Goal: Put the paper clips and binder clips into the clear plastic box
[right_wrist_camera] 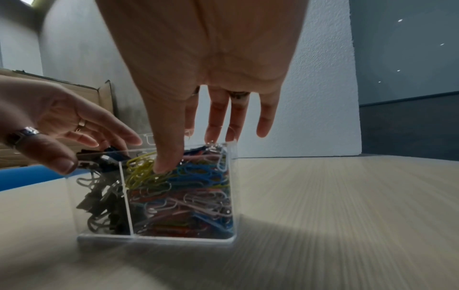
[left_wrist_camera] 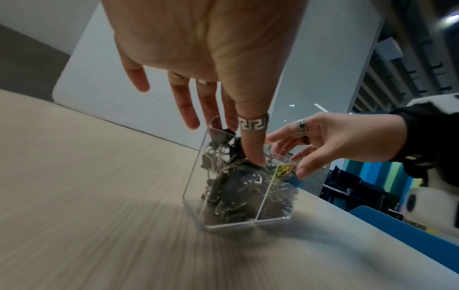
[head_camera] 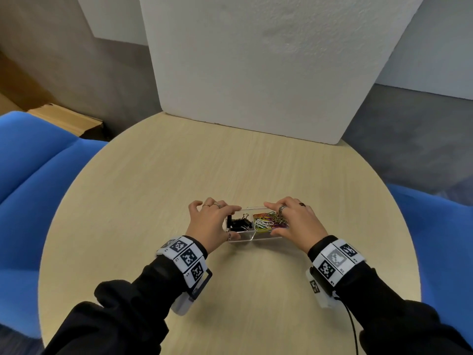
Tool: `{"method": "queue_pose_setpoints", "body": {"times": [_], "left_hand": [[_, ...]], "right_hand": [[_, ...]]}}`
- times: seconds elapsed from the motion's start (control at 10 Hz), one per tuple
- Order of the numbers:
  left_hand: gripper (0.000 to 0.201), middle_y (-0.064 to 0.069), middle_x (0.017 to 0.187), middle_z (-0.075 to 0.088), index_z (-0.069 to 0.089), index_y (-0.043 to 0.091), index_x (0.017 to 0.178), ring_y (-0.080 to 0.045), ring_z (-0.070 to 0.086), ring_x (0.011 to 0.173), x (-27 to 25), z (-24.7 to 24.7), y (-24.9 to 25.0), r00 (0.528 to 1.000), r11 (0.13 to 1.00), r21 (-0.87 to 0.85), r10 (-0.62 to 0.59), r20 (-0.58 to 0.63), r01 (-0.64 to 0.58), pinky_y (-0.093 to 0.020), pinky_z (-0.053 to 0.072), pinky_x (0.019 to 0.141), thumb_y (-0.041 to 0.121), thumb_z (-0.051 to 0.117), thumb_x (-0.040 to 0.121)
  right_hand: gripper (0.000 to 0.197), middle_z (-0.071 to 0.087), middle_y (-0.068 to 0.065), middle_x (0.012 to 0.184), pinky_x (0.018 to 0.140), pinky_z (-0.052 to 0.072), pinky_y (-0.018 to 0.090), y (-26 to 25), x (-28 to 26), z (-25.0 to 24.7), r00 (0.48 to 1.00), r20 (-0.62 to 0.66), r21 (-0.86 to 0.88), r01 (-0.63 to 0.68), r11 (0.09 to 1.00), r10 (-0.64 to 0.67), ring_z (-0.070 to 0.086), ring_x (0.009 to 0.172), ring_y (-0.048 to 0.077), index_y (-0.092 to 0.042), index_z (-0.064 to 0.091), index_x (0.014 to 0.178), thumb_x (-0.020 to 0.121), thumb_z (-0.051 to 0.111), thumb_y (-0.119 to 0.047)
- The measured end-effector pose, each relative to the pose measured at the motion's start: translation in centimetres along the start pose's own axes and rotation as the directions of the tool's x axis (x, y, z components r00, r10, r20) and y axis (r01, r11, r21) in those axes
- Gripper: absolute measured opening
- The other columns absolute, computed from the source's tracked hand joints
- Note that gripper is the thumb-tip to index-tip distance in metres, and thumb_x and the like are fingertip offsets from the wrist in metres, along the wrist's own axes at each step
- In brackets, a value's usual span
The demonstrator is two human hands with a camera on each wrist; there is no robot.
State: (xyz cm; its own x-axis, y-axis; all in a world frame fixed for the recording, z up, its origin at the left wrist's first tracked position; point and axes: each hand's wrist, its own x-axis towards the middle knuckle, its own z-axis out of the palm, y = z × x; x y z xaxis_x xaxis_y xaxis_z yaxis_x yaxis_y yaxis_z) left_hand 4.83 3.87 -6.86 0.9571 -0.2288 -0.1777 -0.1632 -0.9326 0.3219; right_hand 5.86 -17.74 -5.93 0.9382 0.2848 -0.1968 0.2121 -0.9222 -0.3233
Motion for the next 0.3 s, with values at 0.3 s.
{"method": "queue_pose_setpoints", "body": {"times": [0.3], "left_hand": [[0.066,0.010,0.138,0.046,0.031,0.043,0.139,-0.015,0.033,0.132,-1.1,-1.5,0.8,0.997,0.997,0.076,-0.036,0.064,0.031,-0.048,0.012,0.111,0.058,0.057,0.080]], "right_hand": [[0.066,0.041,-0.003,0.137,0.103,0.030,0.037,-1.9,-0.3,-1.0,0.992,0.091,-0.062,-0.085,0.994,0.090,0.033,0.125,0.019,-0.036,0.030,0.141,0.083,0.062,-0.040]]}}
